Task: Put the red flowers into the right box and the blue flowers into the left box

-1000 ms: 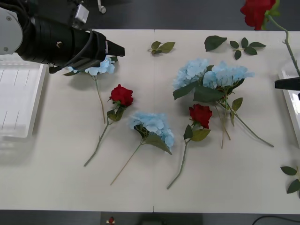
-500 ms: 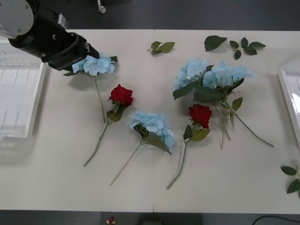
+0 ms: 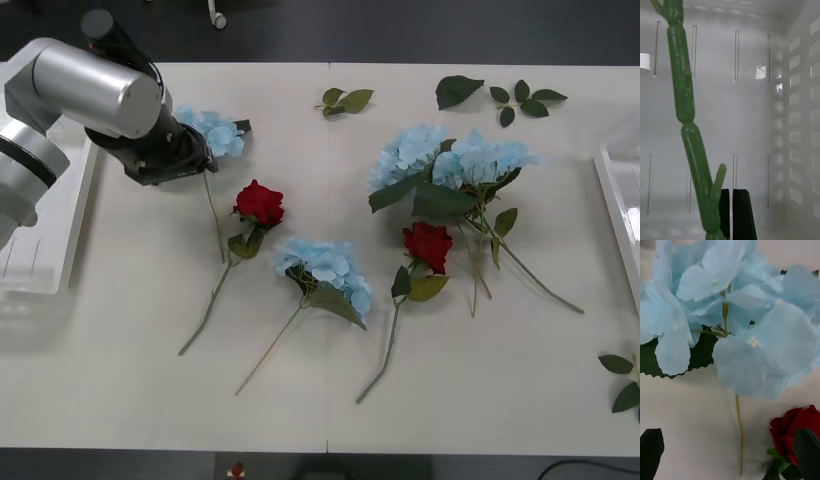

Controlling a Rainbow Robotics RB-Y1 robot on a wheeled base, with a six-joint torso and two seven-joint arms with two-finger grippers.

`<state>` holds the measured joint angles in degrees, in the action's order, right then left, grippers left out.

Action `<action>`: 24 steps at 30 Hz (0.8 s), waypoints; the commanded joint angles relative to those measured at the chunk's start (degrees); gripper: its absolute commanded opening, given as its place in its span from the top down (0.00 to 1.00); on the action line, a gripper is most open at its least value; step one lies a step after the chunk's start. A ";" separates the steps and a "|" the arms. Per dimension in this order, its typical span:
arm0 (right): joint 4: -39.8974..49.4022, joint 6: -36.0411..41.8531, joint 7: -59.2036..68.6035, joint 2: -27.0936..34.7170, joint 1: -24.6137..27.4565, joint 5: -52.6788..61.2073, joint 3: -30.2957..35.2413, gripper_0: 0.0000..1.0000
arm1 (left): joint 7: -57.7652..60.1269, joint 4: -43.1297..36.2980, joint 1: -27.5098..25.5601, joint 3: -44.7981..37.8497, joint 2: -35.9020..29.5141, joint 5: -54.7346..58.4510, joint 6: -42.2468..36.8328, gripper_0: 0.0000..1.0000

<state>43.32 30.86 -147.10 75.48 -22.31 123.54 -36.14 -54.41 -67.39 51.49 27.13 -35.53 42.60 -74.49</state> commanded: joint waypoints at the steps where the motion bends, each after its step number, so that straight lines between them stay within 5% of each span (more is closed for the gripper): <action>1: -2.19 -2.21 0.94 -0.51 -1.42 -4.71 0.63 1.00 | 2.38 2.08 3.01 1.79 -0.86 -2.43 2.15 0.00; 6: -4.21 -2.47 1.12 -1.83 -2.21 -5.94 0.63 1.00 | 3.08 2.61 3.01 4.08 -0.77 -3.22 2.50 0.00; 11: -4.39 -2.47 0.77 -1.83 -2.56 -5.94 0.63 0.45 | 3.43 4.72 3.09 4.25 1.25 -4.10 3.03 0.00; 15: -4.12 -1.85 0.24 -1.83 -2.82 -5.94 0.54 0.23 | 4.22 5.07 3.09 4.16 2.57 -5.77 3.21 0.00; 24: -3.95 7.55 -0.99 -1.30 -7.92 -7.17 0.63 0.11 | 5.80 6.04 3.09 4.25 4.77 -7.70 4.00 0.00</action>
<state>39.67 36.28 -147.14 72.73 -26.76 117.61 -36.14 -50.76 -61.63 51.53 31.89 -31.00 35.59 -71.52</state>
